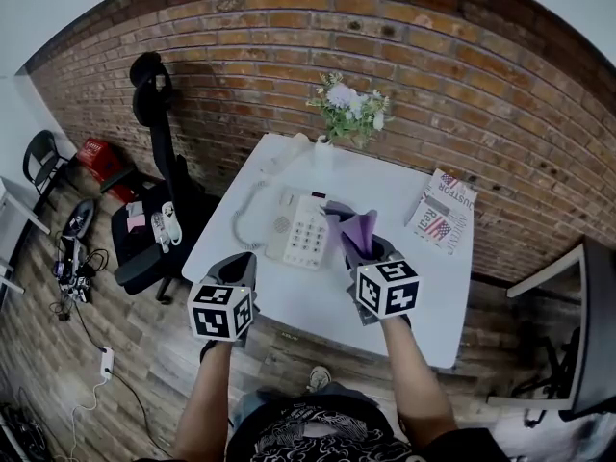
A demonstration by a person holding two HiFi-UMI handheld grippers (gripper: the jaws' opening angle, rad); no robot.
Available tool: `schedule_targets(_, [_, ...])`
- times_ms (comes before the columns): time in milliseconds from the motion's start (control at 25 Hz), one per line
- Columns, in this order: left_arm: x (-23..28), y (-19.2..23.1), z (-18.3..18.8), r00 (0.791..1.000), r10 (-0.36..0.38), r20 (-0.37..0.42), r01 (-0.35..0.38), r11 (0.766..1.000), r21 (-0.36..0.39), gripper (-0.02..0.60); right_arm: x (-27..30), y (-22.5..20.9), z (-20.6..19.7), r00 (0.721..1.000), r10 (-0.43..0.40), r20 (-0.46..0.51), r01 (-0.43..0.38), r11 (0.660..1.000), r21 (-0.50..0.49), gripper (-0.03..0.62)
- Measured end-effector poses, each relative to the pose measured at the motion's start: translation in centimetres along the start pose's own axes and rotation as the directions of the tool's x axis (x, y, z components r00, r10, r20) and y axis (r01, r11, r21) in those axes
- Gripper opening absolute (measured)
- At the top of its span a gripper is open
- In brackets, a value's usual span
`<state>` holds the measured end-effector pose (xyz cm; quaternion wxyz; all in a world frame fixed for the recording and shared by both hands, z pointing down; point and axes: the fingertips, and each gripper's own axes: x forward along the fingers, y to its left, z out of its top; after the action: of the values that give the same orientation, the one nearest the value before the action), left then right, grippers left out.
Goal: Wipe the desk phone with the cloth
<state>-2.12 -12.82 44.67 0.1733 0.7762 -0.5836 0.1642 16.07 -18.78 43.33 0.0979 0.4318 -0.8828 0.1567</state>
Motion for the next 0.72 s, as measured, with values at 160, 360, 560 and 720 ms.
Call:
schedule_targets(160, [1.4,0.3,0.3,1.0,-0.012,-0.001,0.012,1.0,0.009,0.006,1.4,-2.4,0.0,0.999,-0.042,0.002,0.042,0.999,0.034,0.044])
schedule_targets(360, [3.8,1.5,0.6,0.999,-0.053,-0.014,0.053,0.998,0.016,0.006,3.6,-4.6,-0.1,0.994,-0.11,-0.011,0.11,0.992,0.054,0.044])
schedule_targets(560, [6.7,2.8,1.2,0.993,-0.11,-0.03,0.111,0.993,0.033,0.006,6.3,-6.4,-0.5,0.984,-0.176,-0.039,0.179,0.981,0.07,0.044])
schedule_targets(720, [8.8,4.1,1.4,0.986,-0.162,-0.049,0.164,0.986,0.04,0.006,8.2,-8.0,-0.9,0.971,-0.232,-0.061,0.238,0.963,0.123,0.044])
